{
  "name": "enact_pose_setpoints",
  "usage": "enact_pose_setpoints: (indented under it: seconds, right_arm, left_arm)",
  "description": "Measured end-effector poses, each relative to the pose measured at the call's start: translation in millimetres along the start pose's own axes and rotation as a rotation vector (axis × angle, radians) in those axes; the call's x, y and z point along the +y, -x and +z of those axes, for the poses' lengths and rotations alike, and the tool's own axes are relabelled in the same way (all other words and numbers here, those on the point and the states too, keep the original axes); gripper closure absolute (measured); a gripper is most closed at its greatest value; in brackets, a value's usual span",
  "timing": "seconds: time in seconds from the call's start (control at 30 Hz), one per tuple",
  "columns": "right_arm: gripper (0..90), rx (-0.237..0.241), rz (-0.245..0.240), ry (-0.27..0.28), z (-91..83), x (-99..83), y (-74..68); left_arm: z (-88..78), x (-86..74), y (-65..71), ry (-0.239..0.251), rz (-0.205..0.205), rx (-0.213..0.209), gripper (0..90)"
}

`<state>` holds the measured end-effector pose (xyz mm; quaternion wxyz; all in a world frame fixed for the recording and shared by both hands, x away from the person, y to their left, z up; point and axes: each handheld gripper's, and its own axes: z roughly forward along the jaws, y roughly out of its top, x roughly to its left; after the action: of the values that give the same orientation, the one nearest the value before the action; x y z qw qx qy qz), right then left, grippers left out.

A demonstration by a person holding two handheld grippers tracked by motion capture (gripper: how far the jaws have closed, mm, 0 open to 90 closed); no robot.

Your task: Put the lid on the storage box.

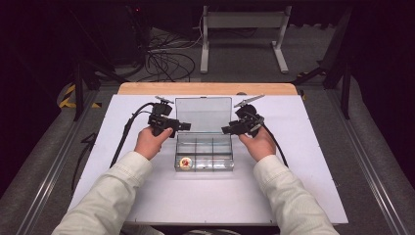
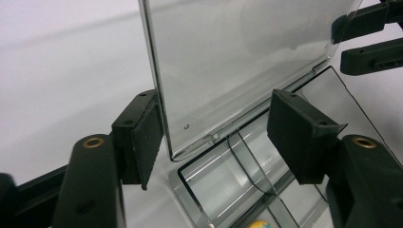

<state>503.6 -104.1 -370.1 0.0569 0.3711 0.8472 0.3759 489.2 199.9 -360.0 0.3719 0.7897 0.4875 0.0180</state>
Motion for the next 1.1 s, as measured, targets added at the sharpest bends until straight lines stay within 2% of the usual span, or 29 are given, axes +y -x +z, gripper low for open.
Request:
enact_pose_setpoints:
  seconds: [0.27, 0.5, 0.73, 0.87, 1.0, 1.1]
  right_arm:
    - [58.6, -0.007, -0.002, 0.001, -3.2, -0.4, -1.6]
    - [63.4, -0.001, -0.006, 0.001, -5.9, -1.3, -0.9]
    - [68.0, -0.006, -0.009, 0.001, -8.2, -2.2, -1.2]
    - [69.0, -0.008, -0.015, 0.010, -10.5, -2.0, -2.0]
    - [69.4, -0.008, -0.018, 0.016, -12.2, -2.3, -2.1]
    - [69.5, -0.002, -0.016, 0.016, -12.8, -2.7, -1.9]
  left_arm:
    - [-4.5, -0.6, 1.4, -0.003, 0.030, 0.022, 43.9]
    - [-7.0, -1.3, 1.4, -0.002, 0.030, 0.025, 50.8]
    - [-9.1, -2.0, 2.0, 0.002, 0.059, 0.052, 59.1]
    - [-10.4, -2.7, 1.7, 0.001, 0.059, 0.043, 63.2]
    - [-11.1, -3.4, 1.2, 0.007, 0.079, 0.046, 64.1]
    - [-11.6, -3.9, 1.6, 0.004, 0.078, 0.042, 64.0]
